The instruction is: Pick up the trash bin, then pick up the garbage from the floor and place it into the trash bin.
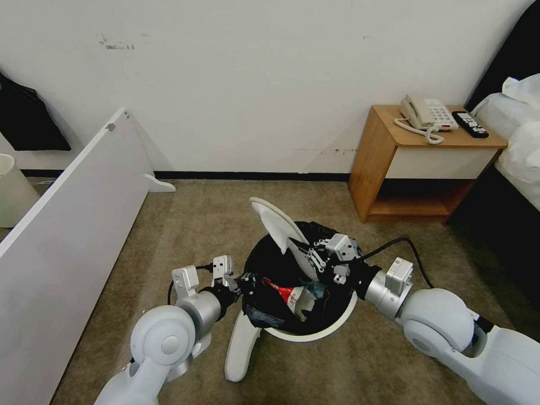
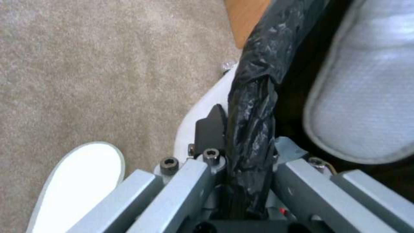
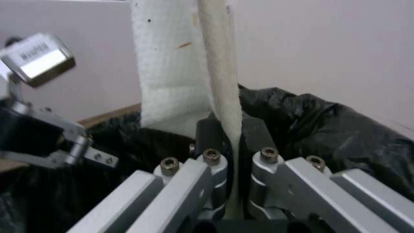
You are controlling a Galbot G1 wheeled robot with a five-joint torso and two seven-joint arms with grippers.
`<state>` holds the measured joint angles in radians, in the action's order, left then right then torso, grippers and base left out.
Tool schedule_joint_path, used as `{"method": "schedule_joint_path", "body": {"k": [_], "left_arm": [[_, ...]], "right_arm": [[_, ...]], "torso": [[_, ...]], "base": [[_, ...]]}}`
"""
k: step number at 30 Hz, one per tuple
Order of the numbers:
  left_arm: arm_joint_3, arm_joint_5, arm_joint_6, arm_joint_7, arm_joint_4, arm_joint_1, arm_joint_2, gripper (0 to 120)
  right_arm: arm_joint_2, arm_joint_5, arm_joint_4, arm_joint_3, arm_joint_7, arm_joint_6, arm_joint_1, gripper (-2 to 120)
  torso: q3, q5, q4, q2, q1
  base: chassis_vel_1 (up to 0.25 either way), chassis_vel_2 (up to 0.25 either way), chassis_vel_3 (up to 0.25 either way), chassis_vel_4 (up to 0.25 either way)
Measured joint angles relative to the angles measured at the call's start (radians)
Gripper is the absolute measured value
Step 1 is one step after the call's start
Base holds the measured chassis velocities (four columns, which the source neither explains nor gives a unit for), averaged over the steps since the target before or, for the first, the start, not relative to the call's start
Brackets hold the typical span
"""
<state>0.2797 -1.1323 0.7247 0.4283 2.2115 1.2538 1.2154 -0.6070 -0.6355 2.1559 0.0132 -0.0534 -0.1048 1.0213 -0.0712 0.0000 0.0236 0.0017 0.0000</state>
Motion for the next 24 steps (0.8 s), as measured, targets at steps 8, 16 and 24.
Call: {"method": "schedule_joint_path", "body": {"k": [8,16,24], "left_arm": [[0.016,-0.011,0.000,0.007,0.017,0.019,0.008,1],[0.027,-0.014,0.000,0.011,0.024,0.026,0.015,1],[0.041,-0.041,-0.003,0.019,0.029,0.026,0.010,1]], "right_arm": [[-0.017,0.028,-0.029,0.030,-0.013,0.006,-0.004,25],[-0.042,0.042,-0.051,0.067,-0.016,0.007,-0.017,56],[-0.051,0.049,-0.058,0.068,-0.012,0.005,-0.009,82]], "torso": [[0.000,-0.0001,0.0000,0.000,0.000],[0.000,0.0000,0.0000,0.000,0.000],[0.000,-0.0001,0.0000,0.000,0.000]], "base": [[0.000,0.000,0.000,0.000],[0.000,0.000,0.000,0.000],[0.000,0.000,0.000,0.000]]}}
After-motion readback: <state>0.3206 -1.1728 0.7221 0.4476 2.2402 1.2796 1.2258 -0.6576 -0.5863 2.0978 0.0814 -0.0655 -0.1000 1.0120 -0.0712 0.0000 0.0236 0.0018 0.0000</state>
